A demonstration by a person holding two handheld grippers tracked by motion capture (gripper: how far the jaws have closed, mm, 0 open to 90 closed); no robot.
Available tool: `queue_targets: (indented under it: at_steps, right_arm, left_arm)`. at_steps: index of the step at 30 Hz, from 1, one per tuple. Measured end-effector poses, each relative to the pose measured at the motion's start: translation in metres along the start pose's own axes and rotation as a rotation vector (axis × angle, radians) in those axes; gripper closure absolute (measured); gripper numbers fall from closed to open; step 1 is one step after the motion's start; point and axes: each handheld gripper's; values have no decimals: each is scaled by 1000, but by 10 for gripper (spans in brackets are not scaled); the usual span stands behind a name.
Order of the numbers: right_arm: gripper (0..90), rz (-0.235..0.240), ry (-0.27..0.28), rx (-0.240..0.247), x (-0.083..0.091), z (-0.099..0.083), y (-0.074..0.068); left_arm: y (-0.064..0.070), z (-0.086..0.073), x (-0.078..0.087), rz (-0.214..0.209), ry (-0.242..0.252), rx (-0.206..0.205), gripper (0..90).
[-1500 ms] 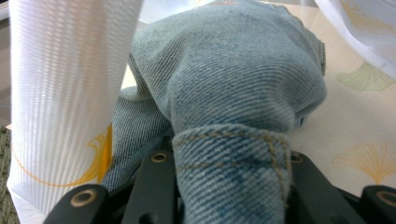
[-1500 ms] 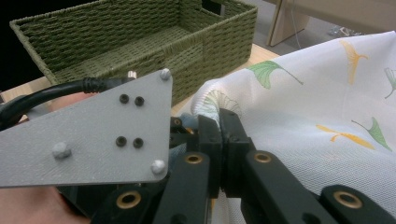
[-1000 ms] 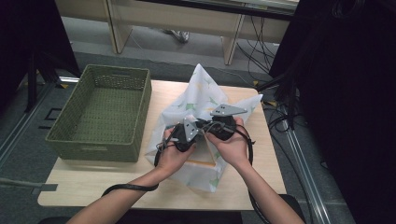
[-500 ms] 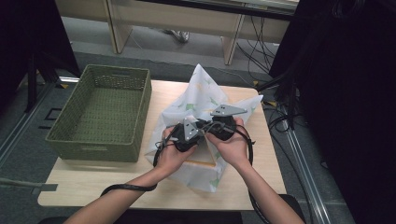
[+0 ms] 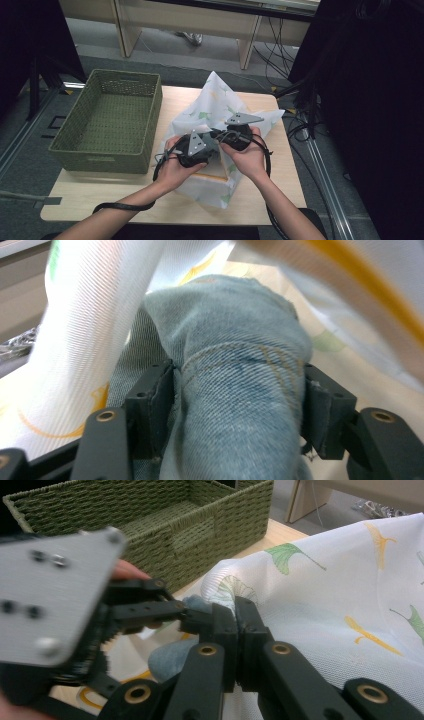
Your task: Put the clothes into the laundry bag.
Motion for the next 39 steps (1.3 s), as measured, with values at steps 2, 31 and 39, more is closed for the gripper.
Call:
queue_targets:
  at_steps: [2, 31, 39]
  right_arm:
    - [900, 4, -4, -12, 0, 0, -1]
    - [900, 3, 5, -5, 1, 0, 0]
    - [900, -2, 3, -13, 3, -2, 3]
  left_arm:
    - [0, 0, 9, -14, 18, -8, 359]
    - [3, 9, -28, 36, 11, 54, 787]
    - [9, 6, -36, -12, 17, 51, 703]
Point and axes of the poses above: each handheld gripper's, and its own axes: x roughly backward along the jaws, z roughly out of its top, y roughly to its right, and after that the axes turned 14 degrees about -y, right-handed
